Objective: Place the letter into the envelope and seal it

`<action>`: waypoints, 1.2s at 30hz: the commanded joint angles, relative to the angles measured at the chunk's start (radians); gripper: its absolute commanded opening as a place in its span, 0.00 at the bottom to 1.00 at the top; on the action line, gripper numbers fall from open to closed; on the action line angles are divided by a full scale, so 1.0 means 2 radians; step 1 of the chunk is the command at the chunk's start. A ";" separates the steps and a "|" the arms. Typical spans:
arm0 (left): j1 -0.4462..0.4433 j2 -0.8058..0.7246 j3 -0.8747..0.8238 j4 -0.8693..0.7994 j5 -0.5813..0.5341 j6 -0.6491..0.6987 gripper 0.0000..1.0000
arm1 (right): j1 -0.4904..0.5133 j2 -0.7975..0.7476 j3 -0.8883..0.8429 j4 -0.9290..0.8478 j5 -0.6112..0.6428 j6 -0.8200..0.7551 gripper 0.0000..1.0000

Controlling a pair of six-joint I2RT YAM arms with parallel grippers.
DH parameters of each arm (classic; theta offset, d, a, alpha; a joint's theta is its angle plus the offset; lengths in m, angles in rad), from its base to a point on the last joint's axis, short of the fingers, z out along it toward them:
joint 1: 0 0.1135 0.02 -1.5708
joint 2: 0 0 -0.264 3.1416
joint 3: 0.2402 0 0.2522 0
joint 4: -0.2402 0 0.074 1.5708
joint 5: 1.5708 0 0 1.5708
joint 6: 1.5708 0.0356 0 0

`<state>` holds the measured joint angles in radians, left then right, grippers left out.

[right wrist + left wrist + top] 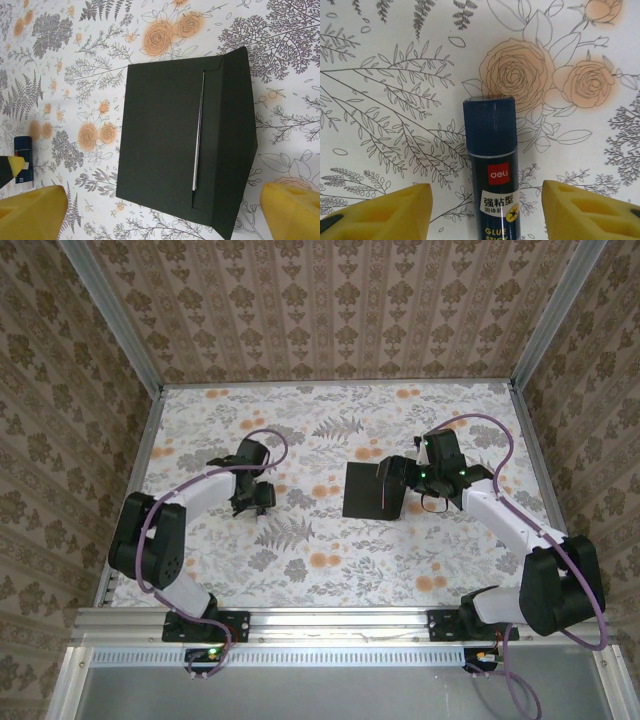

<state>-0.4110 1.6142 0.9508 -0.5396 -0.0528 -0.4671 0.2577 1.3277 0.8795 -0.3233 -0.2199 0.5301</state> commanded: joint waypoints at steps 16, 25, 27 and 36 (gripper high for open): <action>-0.002 0.028 0.026 -0.015 -0.003 0.007 0.53 | -0.011 -0.007 -0.007 -0.008 -0.002 0.001 1.00; -0.002 0.040 0.033 -0.018 -0.003 0.011 0.51 | -0.013 -0.012 -0.014 -0.008 -0.001 0.004 1.00; -0.002 0.040 0.033 -0.020 -0.003 0.012 0.51 | -0.014 -0.014 -0.016 -0.009 -0.001 0.004 1.00; -0.008 0.029 0.038 -0.043 -0.007 -0.007 0.50 | -0.016 -0.021 -0.023 -0.006 0.000 0.008 1.00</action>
<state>-0.4145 1.6897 1.0065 -0.5831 -0.0532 -0.4683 0.2291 1.3087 0.8459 -0.3244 -0.2199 0.5312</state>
